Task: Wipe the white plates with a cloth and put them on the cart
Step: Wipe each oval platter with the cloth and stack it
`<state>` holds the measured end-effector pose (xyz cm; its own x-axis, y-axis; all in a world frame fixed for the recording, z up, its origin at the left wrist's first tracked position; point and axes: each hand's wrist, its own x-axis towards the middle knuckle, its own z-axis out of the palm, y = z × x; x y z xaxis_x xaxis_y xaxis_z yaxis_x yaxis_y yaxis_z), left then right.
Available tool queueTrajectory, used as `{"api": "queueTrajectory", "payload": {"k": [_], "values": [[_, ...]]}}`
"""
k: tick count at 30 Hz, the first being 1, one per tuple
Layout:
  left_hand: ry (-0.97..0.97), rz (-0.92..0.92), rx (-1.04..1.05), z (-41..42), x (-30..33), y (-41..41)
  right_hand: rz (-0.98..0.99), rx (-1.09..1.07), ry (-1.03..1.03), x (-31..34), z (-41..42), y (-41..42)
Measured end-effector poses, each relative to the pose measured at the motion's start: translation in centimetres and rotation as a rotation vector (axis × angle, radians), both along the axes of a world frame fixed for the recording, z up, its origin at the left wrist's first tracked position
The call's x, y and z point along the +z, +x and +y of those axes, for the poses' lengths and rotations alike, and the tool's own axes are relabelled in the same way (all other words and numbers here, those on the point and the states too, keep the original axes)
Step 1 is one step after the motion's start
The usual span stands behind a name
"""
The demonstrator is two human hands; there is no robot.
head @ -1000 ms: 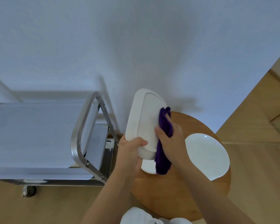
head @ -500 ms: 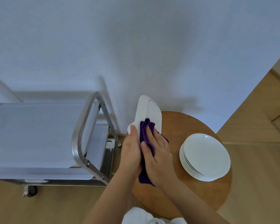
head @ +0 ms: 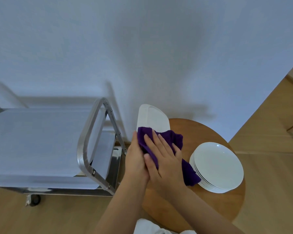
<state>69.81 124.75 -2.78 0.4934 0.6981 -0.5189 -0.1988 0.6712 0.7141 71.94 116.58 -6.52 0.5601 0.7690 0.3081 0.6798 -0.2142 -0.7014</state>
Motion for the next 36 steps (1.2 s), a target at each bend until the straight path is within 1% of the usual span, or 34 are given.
{"api": "queueTrajectory", "payload": {"k": [1,2,3,4,6,11,13,16,18,21,22,24,27,29,32,34,36], "values": [[-0.071,-0.022,0.0,0.2,0.7,-0.1,0.07,-0.068,-0.007,-0.1,-0.2,0.6],[-0.069,-0.029,-0.017,0.6,1.0,0.0,-0.057,-0.191,0.057,-0.3,-0.7,1.0],[-0.057,-0.021,-0.013,0.8,1.4,0.0,-0.077,-0.204,0.013,-0.3,-1.2,1.5],[-0.054,-0.006,-0.024,0.8,1.4,0.0,-0.087,-0.165,-0.033,-0.8,-1.1,1.9],[-0.016,0.055,-0.052,0.5,1.3,-0.1,0.044,-0.111,-0.071,0.3,-0.1,2.2],[0.112,0.101,-0.175,0.0,1.3,-0.5,0.143,-0.082,-0.028,2.2,2.5,4.4],[0.175,0.14,-0.228,-0.5,1.1,-1.0,0.18,-0.113,-0.065,2.9,3.6,6.0],[0.213,0.117,-0.271,-1.7,1.1,-1.8,0.232,-0.192,-0.086,3.8,5.0,9.1],[0.241,0.1,-0.293,-1.9,1.0,-2.2,0.291,-0.221,-0.009,4.1,5.2,10.7],[0.274,0.093,-0.277,-1.3,1.0,-2.7,0.501,-0.249,0.086,3.9,4.8,11.9],[0.26,0.082,-0.26,-1.0,1.0,-2.9,0.521,-0.254,0.067,3.7,4.6,11.9],[0.203,0.054,-0.22,-0.2,0.7,-3.3,0.48,-0.285,0.019,3.1,4.2,11.8],[0.058,-0.085,-0.187,0.5,0.6,-3.4,0.505,-0.341,0.097,2.8,3.8,11.1],[-0.012,-0.155,-0.142,0.8,0.5,-3.0,0.516,-0.361,0.098,2.6,3.6,10.1],[-0.044,-0.16,-0.095,0.9,0.1,-1.9,0.543,-0.371,0.077,2.0,3.2,7.8],[-0.061,-0.122,-0.097,1.2,-0.3,-1.5,0.62,-0.396,0.167,1.7,2.8,6.9],[-0.086,-0.15,-0.143,1.7,-0.7,-1.5,0.842,-0.439,0.269,1.8,2.2,6.8]]}}
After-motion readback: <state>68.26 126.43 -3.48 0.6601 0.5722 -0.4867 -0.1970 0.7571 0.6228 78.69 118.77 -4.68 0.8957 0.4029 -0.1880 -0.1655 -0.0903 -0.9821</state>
